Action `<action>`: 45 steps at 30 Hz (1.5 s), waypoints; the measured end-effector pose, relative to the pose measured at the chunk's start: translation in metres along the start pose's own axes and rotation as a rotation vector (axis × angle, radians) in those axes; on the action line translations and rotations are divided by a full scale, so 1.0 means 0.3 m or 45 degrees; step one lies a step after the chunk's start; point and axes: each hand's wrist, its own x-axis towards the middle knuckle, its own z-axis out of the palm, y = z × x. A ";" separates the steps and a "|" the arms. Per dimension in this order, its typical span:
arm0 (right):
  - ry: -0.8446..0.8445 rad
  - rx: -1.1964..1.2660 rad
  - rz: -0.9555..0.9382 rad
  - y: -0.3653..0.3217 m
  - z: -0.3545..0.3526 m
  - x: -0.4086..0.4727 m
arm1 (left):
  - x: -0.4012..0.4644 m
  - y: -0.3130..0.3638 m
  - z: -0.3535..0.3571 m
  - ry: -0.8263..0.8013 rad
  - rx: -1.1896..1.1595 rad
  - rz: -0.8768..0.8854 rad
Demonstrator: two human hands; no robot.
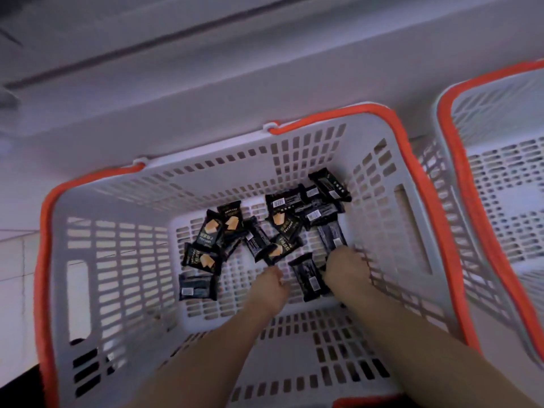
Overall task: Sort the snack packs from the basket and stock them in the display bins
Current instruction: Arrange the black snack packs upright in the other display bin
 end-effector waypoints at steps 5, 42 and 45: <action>-0.152 0.457 0.034 0.045 -0.081 -0.022 | 0.022 0.069 0.082 0.188 -0.092 -0.181; -0.234 0.757 -0.790 -0.006 -0.121 -0.154 | -0.081 -0.020 -0.147 -0.308 -1.603 -0.196; 0.010 0.205 -1.016 -0.016 -0.115 -0.163 | -0.050 0.004 -0.171 -0.268 -1.110 -0.286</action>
